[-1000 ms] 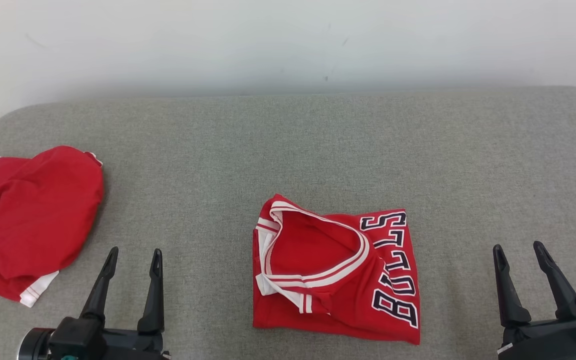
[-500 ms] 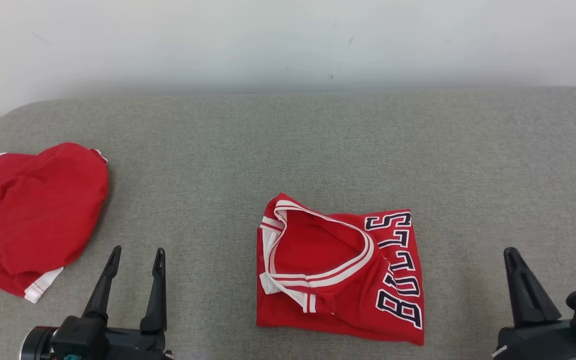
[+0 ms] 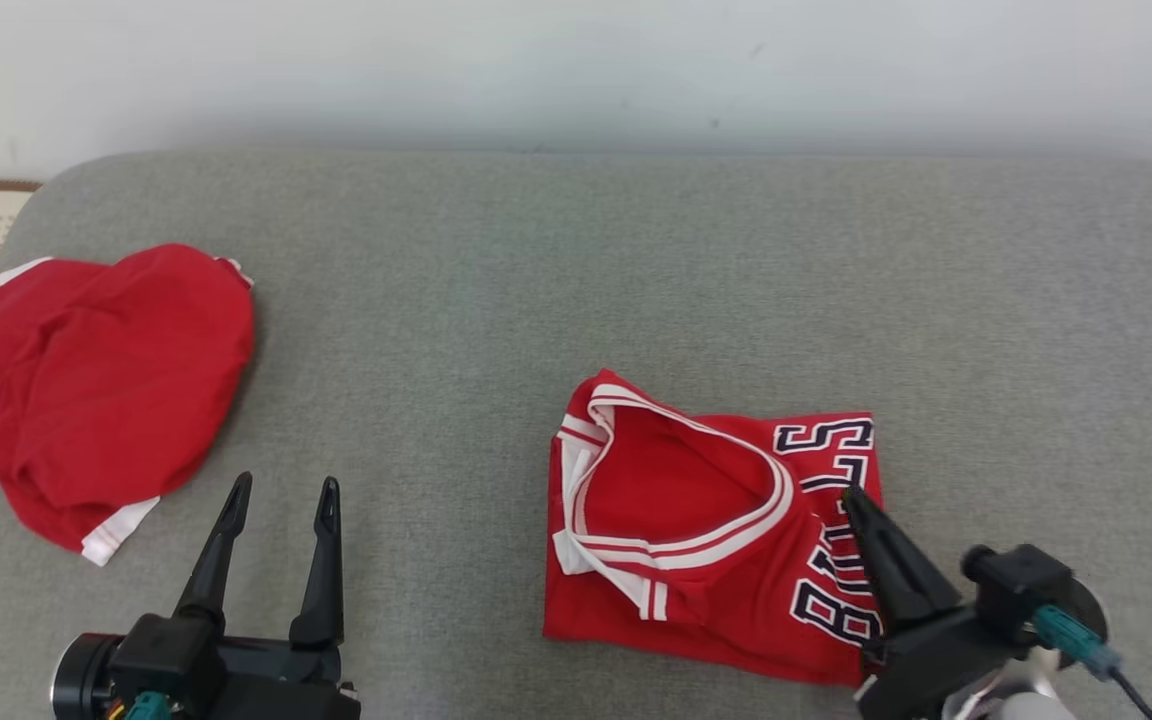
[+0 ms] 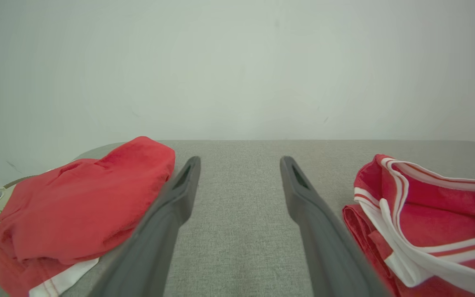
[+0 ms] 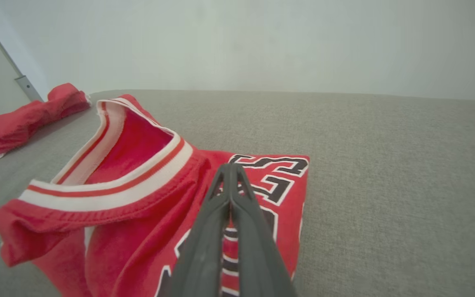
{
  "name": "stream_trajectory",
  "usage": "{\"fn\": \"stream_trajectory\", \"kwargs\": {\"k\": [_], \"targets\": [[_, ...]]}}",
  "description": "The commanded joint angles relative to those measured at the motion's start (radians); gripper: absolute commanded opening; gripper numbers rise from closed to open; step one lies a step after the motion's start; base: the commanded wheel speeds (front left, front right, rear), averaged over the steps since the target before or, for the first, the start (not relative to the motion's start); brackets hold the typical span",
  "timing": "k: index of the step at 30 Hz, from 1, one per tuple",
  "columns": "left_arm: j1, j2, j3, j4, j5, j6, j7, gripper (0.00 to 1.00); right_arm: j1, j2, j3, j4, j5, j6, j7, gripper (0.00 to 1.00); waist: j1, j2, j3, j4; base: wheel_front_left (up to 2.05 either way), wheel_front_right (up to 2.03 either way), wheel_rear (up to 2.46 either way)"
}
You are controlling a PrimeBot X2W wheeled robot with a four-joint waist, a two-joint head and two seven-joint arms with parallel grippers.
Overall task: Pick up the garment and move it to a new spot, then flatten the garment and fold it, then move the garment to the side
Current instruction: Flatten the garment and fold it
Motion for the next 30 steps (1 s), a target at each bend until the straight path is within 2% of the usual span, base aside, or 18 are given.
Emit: {"fn": "stream_trajectory", "kwargs": {"k": [1,13,30], "targets": [[-0.008,0.001,0.001,0.001,0.001,0.0,-0.003,1.0,-0.015,-0.005,0.01,0.014,0.008,0.0,-0.009,0.0,-0.0001,0.0,0.013,0.015,0.0,0.0,0.0],[-0.028,-0.006,-0.007,0.003,-0.007,0.008,-0.005,1.0,-0.167,0.019,0.207,0.232,0.082,0.0,-0.056,0.0,-0.0001,0.0,0.042,0.056,0.0,0.0,0.0],[-0.032,-0.012,-0.015,-0.004,-0.001,0.01,-0.005,1.0,-0.181,0.067,0.421,0.239,0.118,0.0,-0.058,0.0,-0.0001,0.0,0.056,0.049,0.0,0.0,0.0]]}}
